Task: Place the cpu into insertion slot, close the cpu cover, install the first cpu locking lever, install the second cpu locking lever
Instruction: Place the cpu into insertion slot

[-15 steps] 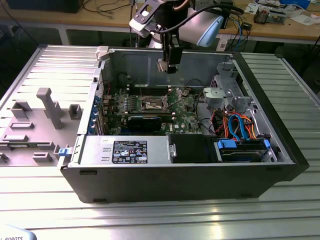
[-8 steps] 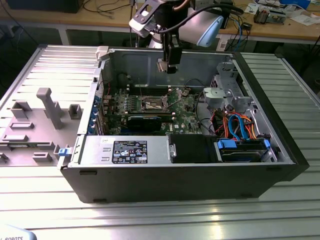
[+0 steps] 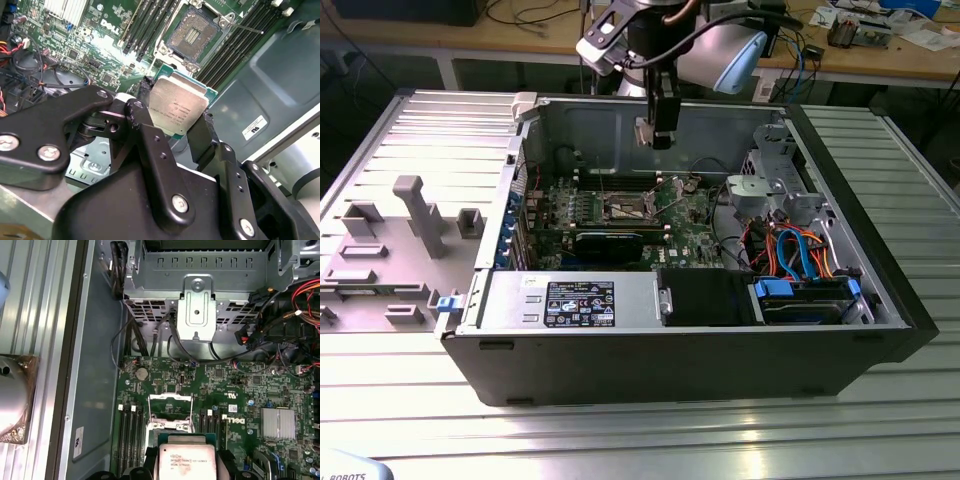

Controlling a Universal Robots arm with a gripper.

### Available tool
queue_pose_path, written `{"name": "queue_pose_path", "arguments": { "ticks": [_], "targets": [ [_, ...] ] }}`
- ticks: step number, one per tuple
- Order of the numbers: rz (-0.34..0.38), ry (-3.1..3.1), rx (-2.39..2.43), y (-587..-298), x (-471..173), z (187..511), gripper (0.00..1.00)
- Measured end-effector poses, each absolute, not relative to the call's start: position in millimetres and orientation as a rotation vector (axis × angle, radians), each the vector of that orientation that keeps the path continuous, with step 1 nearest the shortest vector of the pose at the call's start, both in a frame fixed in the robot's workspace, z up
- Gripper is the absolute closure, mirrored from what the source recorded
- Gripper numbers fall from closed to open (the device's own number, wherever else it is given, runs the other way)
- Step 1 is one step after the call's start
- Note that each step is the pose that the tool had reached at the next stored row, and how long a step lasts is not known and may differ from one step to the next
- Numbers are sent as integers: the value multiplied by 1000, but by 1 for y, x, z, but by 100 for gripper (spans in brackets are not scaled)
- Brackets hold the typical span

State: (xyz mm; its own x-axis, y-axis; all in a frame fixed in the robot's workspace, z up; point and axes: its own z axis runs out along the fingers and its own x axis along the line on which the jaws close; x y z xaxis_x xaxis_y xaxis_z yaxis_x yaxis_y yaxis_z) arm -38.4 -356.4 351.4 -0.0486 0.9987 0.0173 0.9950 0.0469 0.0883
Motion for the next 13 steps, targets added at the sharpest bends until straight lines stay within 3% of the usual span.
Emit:
{"name": "queue_pose_path", "arguments": {
  "ticks": [13],
  "targets": [
    [113, 2186, 2183, -356, -39, 346, 46]
  ]
}}
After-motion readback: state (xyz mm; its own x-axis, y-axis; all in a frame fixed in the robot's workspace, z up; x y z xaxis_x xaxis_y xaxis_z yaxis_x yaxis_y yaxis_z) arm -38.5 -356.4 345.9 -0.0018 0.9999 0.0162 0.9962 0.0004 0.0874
